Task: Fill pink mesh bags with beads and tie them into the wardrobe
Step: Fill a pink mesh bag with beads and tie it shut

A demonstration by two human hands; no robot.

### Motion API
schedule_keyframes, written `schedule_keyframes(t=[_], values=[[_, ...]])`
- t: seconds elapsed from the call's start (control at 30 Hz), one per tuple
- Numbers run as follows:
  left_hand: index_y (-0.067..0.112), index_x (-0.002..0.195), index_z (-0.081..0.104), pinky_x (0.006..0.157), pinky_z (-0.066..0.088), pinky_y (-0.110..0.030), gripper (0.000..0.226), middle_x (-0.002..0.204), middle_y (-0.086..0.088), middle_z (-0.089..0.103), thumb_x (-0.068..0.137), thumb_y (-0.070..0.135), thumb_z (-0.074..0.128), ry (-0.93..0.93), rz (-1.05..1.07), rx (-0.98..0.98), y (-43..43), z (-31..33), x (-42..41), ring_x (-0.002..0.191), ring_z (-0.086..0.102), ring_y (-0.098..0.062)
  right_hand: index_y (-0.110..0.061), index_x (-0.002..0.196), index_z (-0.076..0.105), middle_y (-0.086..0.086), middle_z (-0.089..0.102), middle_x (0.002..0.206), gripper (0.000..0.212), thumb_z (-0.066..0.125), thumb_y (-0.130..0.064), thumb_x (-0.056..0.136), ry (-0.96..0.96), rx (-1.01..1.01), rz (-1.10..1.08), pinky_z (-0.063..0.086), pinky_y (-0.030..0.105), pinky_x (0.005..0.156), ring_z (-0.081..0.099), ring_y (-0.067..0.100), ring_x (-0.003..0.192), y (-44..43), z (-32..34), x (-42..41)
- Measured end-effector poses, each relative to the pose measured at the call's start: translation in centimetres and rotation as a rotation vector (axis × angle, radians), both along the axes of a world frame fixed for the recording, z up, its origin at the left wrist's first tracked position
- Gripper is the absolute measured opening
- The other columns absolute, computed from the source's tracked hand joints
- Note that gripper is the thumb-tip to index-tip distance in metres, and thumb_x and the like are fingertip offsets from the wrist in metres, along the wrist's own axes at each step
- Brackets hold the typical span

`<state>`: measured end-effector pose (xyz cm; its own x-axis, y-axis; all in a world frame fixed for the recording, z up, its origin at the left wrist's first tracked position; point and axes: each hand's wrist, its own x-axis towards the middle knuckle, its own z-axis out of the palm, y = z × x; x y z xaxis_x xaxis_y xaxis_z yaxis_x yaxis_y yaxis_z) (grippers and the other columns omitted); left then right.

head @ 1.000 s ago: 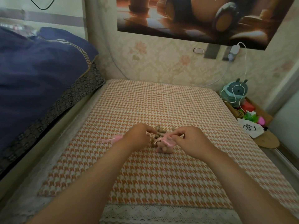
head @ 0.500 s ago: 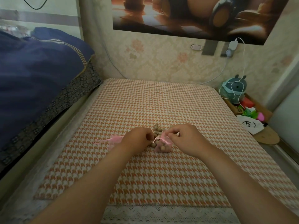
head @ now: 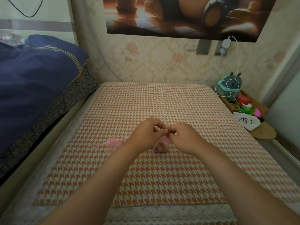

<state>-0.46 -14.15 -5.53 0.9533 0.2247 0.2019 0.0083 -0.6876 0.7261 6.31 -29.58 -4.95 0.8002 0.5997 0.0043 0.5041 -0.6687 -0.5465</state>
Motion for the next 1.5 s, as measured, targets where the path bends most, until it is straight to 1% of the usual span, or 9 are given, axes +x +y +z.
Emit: schedule_keyframes(t=[0.23, 0.4, 0.7, 0.87, 1.03, 1.17, 1.33, 1.43, 1.5], values=[[0.028, 0.097, 0.073, 0.074, 0.057, -0.033, 0.015, 0.094, 0.01, 0.072, 0.087, 0.039, 0.067, 0.146, 0.005, 0.07, 0.0, 0.0, -0.1, 0.077, 0.068, -0.008, -0.034, 0.106, 0.078, -0.008, 0.077, 0.09, 0.029, 0.051, -0.026, 0.098, -0.012, -0.005, 0.007, 0.061, 0.047, 0.076, 0.073, 0.019, 0.08, -0.2, -0.3, 0.3], [0.025, 0.075, 0.074, 0.059, 0.053, -0.032, 0.028, 0.064, 0.002, 0.068, 0.093, 0.04, 0.058, 0.171, 0.108, 0.208, 0.0, 0.8, -0.1, 0.063, 0.064, -0.018, -0.033, 0.111, 0.077, -0.013, 0.076, 0.101, 0.026, 0.055, -0.028, 0.099, -0.004, 0.042, 0.023, 0.06, 0.042, 0.082, 0.072, 0.013, 0.087, 0.1, 0.0, 0.2], [0.026, 0.079, 0.076, 0.068, 0.061, -0.033, 0.009, 0.074, 0.006, 0.072, 0.083, 0.031, 0.07, 0.232, 0.193, 0.195, 2.7, 2.1, -2.5, 0.071, 0.067, -0.009, -0.034, 0.108, 0.065, -0.011, 0.069, 0.098, 0.015, 0.059, -0.023, 0.1, 0.095, 0.283, 0.029, 0.049, 0.023, 0.064, 0.064, 0.005, 0.074, 1.4, -0.4, -0.6], [0.023, 0.092, 0.076, 0.068, 0.058, -0.026, 0.012, 0.081, 0.01, 0.069, 0.085, 0.021, 0.066, 0.243, 0.191, 0.226, 4.9, 1.5, -3.9, 0.074, 0.064, -0.004, -0.026, 0.116, 0.074, -0.011, 0.07, 0.118, 0.024, 0.06, -0.018, 0.1, 0.014, 0.082, 0.095, 0.052, 0.025, 0.091, 0.063, 0.006, 0.105, 3.1, -1.4, -1.4], [0.022, 0.099, 0.074, 0.072, 0.057, -0.026, 0.018, 0.088, 0.01, 0.066, 0.089, 0.016, 0.06, 0.224, 0.17, 0.224, 5.7, 1.3, -4.5, 0.081, 0.062, -0.006, -0.028, 0.123, 0.073, -0.005, 0.067, 0.134, 0.029, 0.067, -0.019, 0.096, -0.08, -0.089, 0.163, 0.053, 0.035, 0.098, 0.063, 0.015, 0.12, 4.9, -1.9, -1.9], [0.022, 0.104, 0.073, 0.079, 0.055, -0.027, 0.021, 0.1, 0.007, 0.068, 0.089, 0.017, 0.059, 0.237, 0.12, 0.194, 6.2, 1.1, -4.7, 0.091, 0.063, -0.009, -0.034, 0.125, 0.071, -0.002, 0.069, 0.131, 0.032, 0.062, -0.023, 0.097, -0.221, -0.222, 0.189, 0.052, 0.033, 0.087, 0.063, 0.022, 0.119, 5.7, -2.9, -1.6], [0.025, 0.102, 0.072, 0.086, 0.055, -0.03, 0.02, 0.105, 0.008, 0.068, 0.088, 0.017, 0.06, 0.245, 0.064, 0.165, 6.7, 1.2, -4.8, 0.097, 0.063, -0.01, -0.033, 0.118, 0.074, -0.006, 0.074, 0.114, 0.028, 0.064, -0.021, 0.095, -0.172, -0.217, 0.184, 0.052, 0.029, 0.077, 0.068, 0.016, 0.103, 5.8, -4.0, -1.3], [0.024, 0.104, 0.073, 0.087, 0.055, -0.029, 0.02, 0.106, 0.007, 0.068, 0.089, 0.016, 0.061, 0.242, 0.043, 0.162, 6.9, 1.3, -4.8, 0.1, 0.063, -0.01, -0.029, 0.116, 0.074, -0.011, 0.073, 0.109, 0.025, 0.065, -0.02, 0.094, -0.088, 0.002, 0.081, 0.057, 0.032, 0.085, 0.069, 0.011, 0.099, 5.7, -3.2, -1.1], [0.023, 0.106, 0.073, 0.088, 0.054, -0.028, 0.022, 0.107, 0.007, 0.068, 0.089, 0.016, 0.061, 0.252, 0.033, 0.151, 7.0, 1.3, -4.8, 0.101, 0.062, -0.01, -0.03, 0.111, 0.074, -0.018, 0.07, 0.102, 0.019, 0.069, -0.023, 0.095, -0.046, 0.204, 0.009, 0.059, 0.023, 0.076, 0.07, 0.003, 0.083, 5.8, -1.9, -1.3]])
